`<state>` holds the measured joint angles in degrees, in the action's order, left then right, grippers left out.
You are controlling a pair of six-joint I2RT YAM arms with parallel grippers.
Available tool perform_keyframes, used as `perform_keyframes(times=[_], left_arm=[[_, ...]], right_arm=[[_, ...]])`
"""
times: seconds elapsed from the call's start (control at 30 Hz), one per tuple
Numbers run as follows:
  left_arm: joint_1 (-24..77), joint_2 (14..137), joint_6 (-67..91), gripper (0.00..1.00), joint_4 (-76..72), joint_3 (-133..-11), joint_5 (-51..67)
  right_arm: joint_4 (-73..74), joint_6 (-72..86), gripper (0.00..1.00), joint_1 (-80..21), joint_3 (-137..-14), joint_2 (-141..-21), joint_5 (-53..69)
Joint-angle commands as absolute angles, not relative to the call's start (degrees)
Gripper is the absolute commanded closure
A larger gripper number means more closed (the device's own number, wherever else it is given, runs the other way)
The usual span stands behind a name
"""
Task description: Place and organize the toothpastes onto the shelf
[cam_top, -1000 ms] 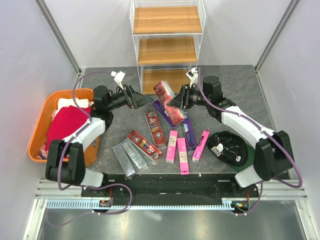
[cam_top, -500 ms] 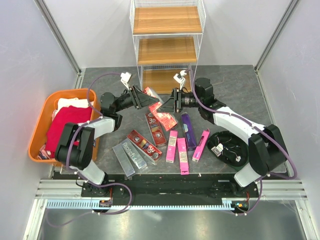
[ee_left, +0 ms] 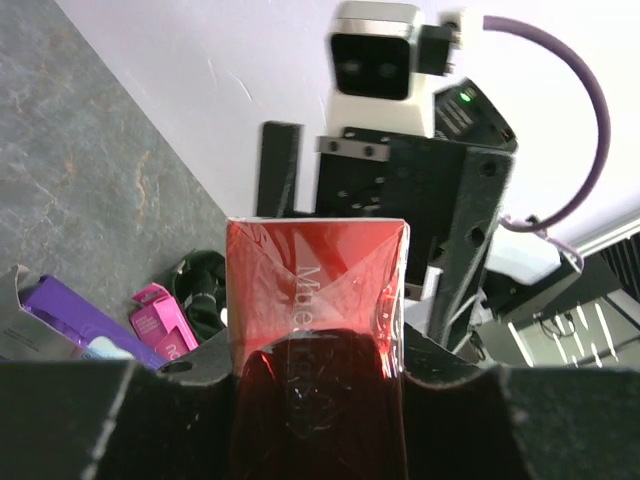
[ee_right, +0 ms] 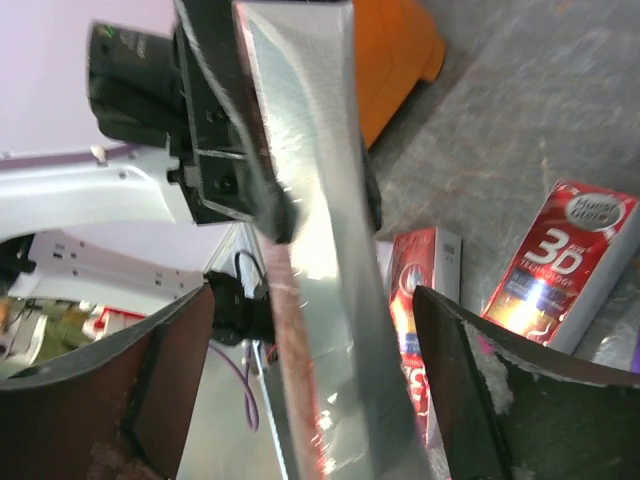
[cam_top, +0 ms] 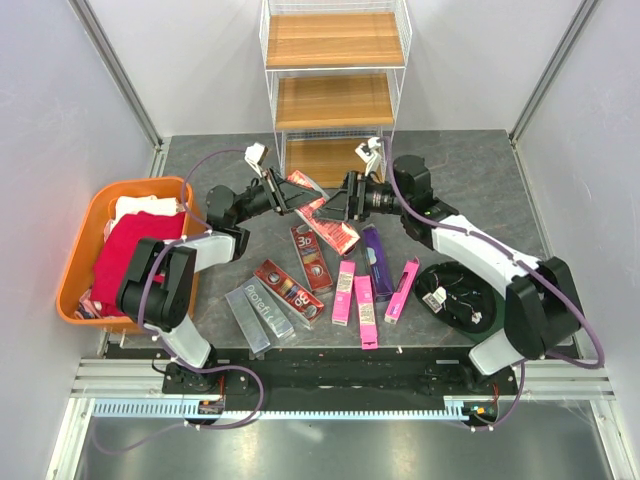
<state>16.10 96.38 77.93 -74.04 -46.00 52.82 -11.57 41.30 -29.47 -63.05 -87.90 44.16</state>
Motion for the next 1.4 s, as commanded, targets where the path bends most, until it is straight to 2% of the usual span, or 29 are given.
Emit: perform_keyframes(times=[0.0, 0.1, 0.4, 0.87, 1.1, 1.2, 1.23, 1.37], left_arm=[[16.0, 92.1, 80.7, 0.8, -83.6, -45.3, 44.6], [16.0, 90.8, 81.4, 0.8, -83.1, -44.4, 41.8], [16.0, 89.5, 84.7, 0.79, -84.5, -44.7, 39.5], [16.1, 89.3, 89.6, 0.79, -89.0, -45.2, 39.8], [16.2, 89.8, 90.7, 0.79, -89.7, -45.9, 40.9], [16.3, 89.7, 90.9, 0.78, -89.7, -46.2, 41.6], [16.3, 90.0, 91.0, 0.78, -89.7, -46.4, 41.8], [16.5, 90.4, 91.4, 0.77, -90.0, -47.1, 42.5]], right_arm=[[-12.4, 42.3, 0.09, -29.5, -61.6, -80.1, 34.8], [-12.0, 42.6, 0.02, -29.4, -58.5, -74.5, 29.6], [-7.2, 43.2, 0.02, -29.4, -52.1, -65.0, 24.6], [-9.1, 43.4, 0.11, -29.5, -47.4, -65.4, 24.5], [-21.1, 47.5, 0.14, -29.5, -42.2, -65.2, 27.7], [-27.1, 49.9, 0.19, -29.5, -40.7, -65.6, 29.6], [-29.1, 50.4, 0.27, -29.5, -40.7, -65.9, 30.5], [-30.0, 51.2, 0.41, -29.6, -41.9, -66.7, 31.7]])
